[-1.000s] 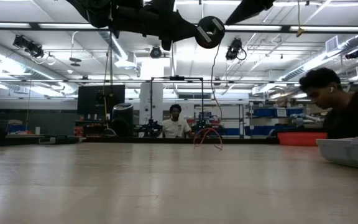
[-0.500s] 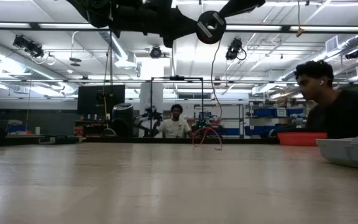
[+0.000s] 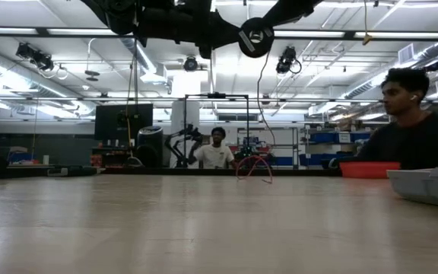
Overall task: Coil cords
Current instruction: Coil the wire
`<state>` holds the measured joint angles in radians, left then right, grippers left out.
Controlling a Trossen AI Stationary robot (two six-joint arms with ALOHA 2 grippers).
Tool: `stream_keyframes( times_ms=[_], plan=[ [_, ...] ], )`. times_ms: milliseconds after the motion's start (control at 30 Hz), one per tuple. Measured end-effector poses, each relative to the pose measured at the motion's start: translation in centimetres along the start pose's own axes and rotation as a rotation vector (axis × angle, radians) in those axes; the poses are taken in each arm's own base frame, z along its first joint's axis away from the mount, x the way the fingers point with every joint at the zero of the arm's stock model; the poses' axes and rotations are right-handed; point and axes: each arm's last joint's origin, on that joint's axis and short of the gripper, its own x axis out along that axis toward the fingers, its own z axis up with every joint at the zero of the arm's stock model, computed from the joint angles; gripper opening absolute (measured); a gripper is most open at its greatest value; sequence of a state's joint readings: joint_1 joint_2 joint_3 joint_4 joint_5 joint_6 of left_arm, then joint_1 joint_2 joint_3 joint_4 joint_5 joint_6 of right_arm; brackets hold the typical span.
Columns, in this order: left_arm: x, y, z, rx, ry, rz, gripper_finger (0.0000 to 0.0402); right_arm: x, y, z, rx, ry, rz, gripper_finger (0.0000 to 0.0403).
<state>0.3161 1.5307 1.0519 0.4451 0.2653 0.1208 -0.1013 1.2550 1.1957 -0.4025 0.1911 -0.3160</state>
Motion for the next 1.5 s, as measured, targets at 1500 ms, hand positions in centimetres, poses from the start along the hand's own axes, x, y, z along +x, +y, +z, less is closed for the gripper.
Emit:
stream_keyframes(
  times_ms=[1500],
  plan=[
    [2.2, -0.2, -2.9, -0.163, 0.041, -0.049, 0.0147, -2.5, -0.8, 2.1, 0.007, -0.178, -0.175, 0.0000]
  ],
)
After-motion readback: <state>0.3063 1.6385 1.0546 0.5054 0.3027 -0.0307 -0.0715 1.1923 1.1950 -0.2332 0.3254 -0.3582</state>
